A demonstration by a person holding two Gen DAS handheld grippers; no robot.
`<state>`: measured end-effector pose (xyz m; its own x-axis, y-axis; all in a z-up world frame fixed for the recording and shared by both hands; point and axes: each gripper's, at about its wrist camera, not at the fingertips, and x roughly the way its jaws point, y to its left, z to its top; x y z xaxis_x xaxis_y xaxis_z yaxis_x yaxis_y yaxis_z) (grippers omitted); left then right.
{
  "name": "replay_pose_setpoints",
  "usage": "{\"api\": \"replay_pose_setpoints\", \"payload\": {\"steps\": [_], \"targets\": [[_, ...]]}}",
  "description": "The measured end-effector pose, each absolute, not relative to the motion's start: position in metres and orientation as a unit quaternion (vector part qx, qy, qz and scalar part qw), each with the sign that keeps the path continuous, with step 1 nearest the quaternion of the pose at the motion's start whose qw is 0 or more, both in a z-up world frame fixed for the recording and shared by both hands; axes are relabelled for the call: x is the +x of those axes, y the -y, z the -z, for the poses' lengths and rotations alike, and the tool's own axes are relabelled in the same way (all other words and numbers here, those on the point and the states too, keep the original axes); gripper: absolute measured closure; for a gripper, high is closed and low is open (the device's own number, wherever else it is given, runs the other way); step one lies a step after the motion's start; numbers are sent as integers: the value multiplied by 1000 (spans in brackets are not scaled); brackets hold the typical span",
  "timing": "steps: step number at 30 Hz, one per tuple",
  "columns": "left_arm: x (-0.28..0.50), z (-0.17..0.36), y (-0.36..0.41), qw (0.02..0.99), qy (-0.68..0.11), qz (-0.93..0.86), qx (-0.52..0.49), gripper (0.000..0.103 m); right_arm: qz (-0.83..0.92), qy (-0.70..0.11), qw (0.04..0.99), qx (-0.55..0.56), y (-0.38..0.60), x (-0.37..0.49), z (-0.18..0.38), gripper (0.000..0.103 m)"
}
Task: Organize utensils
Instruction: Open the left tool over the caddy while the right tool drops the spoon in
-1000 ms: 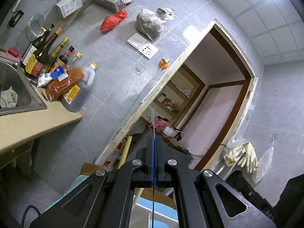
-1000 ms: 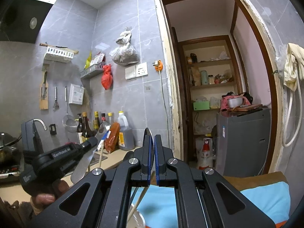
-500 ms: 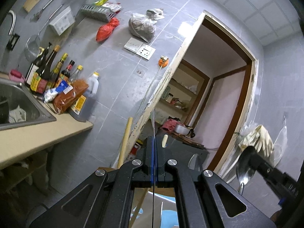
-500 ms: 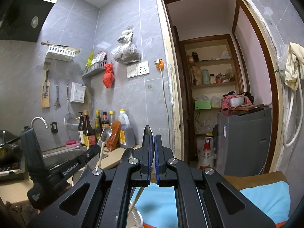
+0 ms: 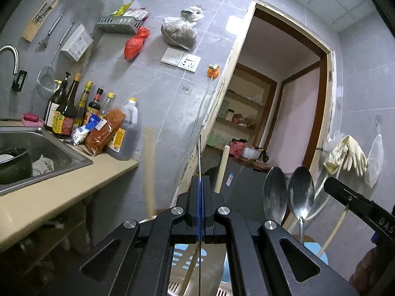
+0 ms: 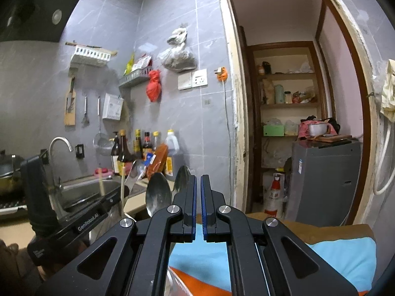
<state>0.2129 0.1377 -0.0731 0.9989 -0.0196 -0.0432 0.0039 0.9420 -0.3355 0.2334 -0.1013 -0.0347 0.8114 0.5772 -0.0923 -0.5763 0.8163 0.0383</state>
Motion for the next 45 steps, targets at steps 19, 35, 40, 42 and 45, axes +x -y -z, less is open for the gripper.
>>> {"api": "replay_pose_setpoints", "payload": {"steps": [19,35,40,42,45], "targets": [[228,68,-134,982,-65,13,-178,103,-278,-90,956,10,115,222,31,89],[232,65,-131,979,-97,-1,-179,91,-253,-97,961,50,140,225,22,69],[223,49,-127,982,-89,-4,-169,78,-245,-92,963,62,150,221,17,49],[219,40,-123,983,-88,-5,-159,71,-241,-90,964,68,156,220,13,44],[210,23,-112,986,-86,-6,-143,54,-230,-89,966,76,169,216,8,33]]}}
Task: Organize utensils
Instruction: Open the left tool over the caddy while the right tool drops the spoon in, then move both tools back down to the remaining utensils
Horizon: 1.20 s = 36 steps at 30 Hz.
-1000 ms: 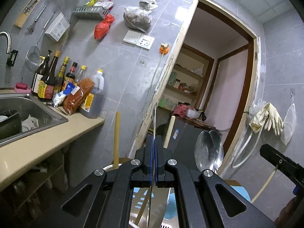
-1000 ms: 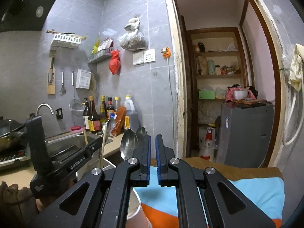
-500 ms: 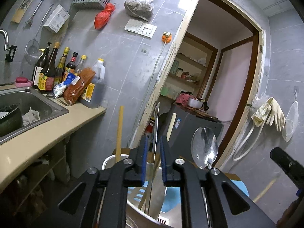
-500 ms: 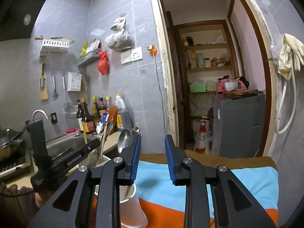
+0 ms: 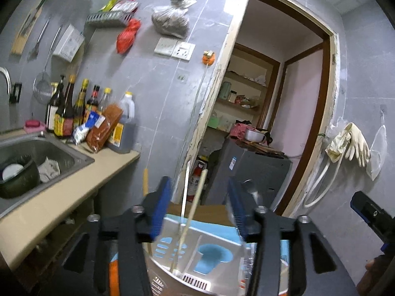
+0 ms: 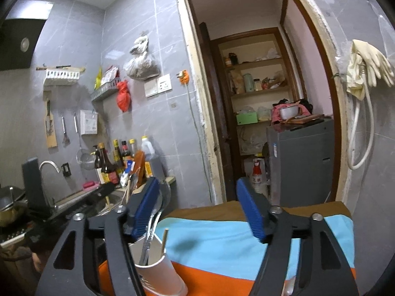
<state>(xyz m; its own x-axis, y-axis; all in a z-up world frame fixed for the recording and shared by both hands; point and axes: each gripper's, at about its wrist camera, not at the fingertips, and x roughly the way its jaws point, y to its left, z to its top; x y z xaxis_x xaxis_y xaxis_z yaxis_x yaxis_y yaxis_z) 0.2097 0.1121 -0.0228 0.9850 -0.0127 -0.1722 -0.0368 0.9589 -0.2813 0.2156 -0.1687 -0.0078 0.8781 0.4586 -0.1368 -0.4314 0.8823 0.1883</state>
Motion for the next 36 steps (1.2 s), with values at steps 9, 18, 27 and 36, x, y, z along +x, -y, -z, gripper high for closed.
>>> {"api": "replay_pose_setpoints", "payload": {"steps": [9,18,27,36], "targets": [[182,-18,-60,992,-88,15,-91,20,-194,-87,973,89,219,199,-6,10],[168,-20,2,991,-106,47,-71,9,-166,-89,979,81,271,186,-8,0],[167,15,60,987,-141,57,-56,9,-159,-113,978,70,315,190,14,0],[182,68,97,977,-201,59,-30,9,-174,-170,967,73,342,214,56,0]]}}
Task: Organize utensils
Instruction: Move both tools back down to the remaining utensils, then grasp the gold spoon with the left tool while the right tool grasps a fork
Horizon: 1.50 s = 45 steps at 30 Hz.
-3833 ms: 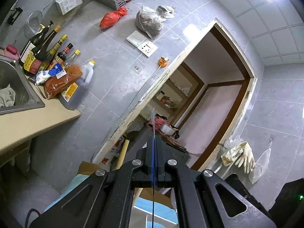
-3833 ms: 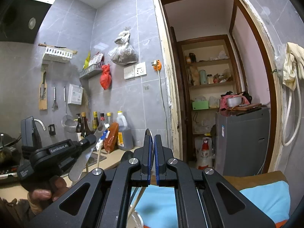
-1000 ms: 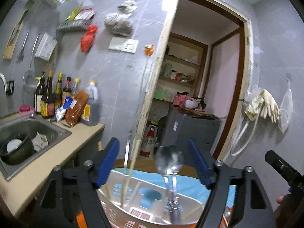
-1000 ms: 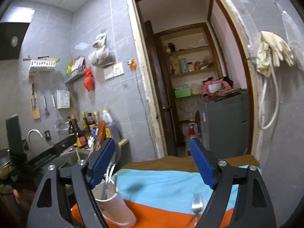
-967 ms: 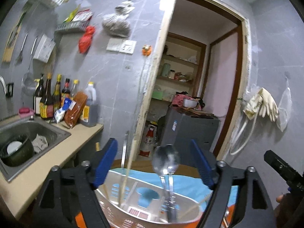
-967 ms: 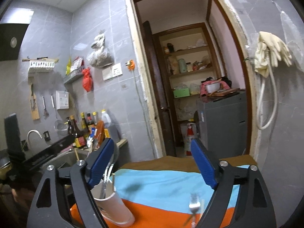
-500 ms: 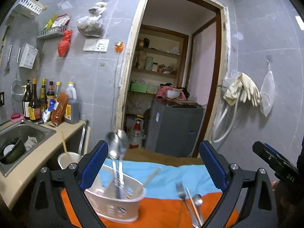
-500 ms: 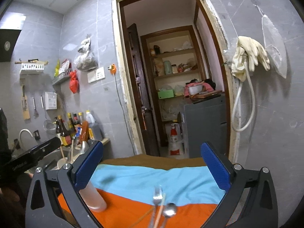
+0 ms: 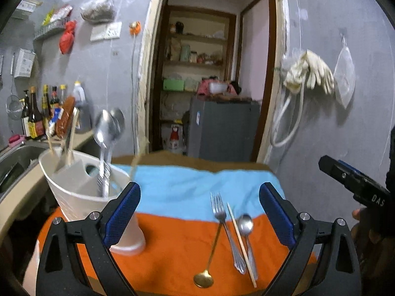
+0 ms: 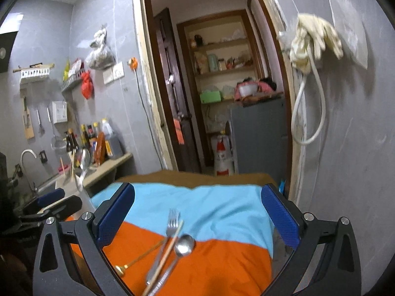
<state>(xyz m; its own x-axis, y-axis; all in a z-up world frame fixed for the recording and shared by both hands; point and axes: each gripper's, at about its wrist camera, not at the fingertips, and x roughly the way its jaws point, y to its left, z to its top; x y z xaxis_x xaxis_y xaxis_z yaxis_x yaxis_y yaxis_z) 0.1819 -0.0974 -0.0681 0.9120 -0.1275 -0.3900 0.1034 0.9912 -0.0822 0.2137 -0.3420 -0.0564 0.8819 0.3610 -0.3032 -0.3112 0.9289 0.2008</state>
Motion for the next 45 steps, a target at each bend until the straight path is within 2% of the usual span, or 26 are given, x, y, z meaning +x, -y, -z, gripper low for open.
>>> {"api": "replay_pose_setpoints", "payload": {"steps": [5,7,9,11,15,17,20,24,31,40,45], "targets": [[198,97,108,965,-253,73,-19,9,-184,-223,954,83,350,236,85,1],[206,107,111,959,-273,75,-14,10,-194,-241,947,85,350,243,93,4],[214,116,113,952,-295,79,-11,14,-205,-262,938,92,349,251,103,11],[224,127,116,943,-322,82,-2,26,-210,-279,932,94,348,258,111,16],[240,147,118,923,-374,88,6,42,-228,-313,917,94,345,272,125,27],[247,155,119,914,-395,91,6,51,-235,-325,912,91,342,276,131,30],[259,168,120,896,-434,94,5,65,-247,-348,901,81,337,283,140,41],[266,174,122,887,-451,95,16,70,-270,-382,880,78,330,291,150,54],[280,179,134,880,-460,101,58,71,-305,-420,853,57,317,311,163,59],[279,181,138,881,-459,93,69,85,-351,-428,833,-1,297,317,166,59],[277,178,139,875,-469,96,71,95,-362,-436,824,-18,286,315,167,81]]}}
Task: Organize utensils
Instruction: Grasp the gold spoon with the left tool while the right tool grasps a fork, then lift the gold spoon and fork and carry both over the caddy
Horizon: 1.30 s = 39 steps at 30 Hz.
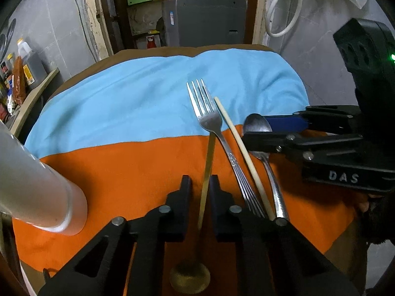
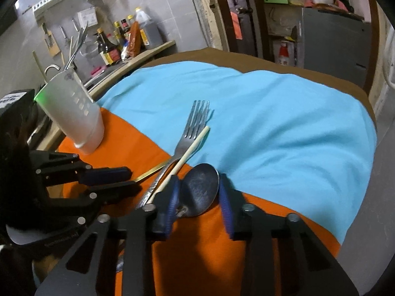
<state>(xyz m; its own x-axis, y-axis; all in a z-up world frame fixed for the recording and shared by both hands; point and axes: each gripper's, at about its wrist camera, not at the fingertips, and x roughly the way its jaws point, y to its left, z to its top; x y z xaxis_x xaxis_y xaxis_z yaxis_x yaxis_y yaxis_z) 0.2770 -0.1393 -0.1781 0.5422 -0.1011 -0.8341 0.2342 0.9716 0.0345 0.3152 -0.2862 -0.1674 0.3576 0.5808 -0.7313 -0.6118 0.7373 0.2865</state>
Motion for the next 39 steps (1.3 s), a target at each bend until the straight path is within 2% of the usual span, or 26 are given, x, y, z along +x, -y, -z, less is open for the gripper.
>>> {"api": "replay_pose_setpoints", "payload": {"steps": [2,5,11,17,22,27,39], "targets": [[275,177,140,870,-477,98,72,99,-367,-448,815,6,291,317,170,89],[276,177,141,862,-489,106,83,99,-372,-458,807,37,295,319,173,95],[292,176,143,845,-519,107,74,99,-355,-460,812,64,300,310,170,99],[278,173,135,858,-500,103,48,101,-325,-444,830,89,314,294,161,100],[240,160,113,883,-455,111,-17,101,-295,-408,858,106,325,274,142,101],[209,132,99,918,-374,114,-66,101,-265,-356,891,99,321,248,118,102],[193,64,74,952,-275,99,-87,101,-220,-223,945,95,284,211,53,102]]}}
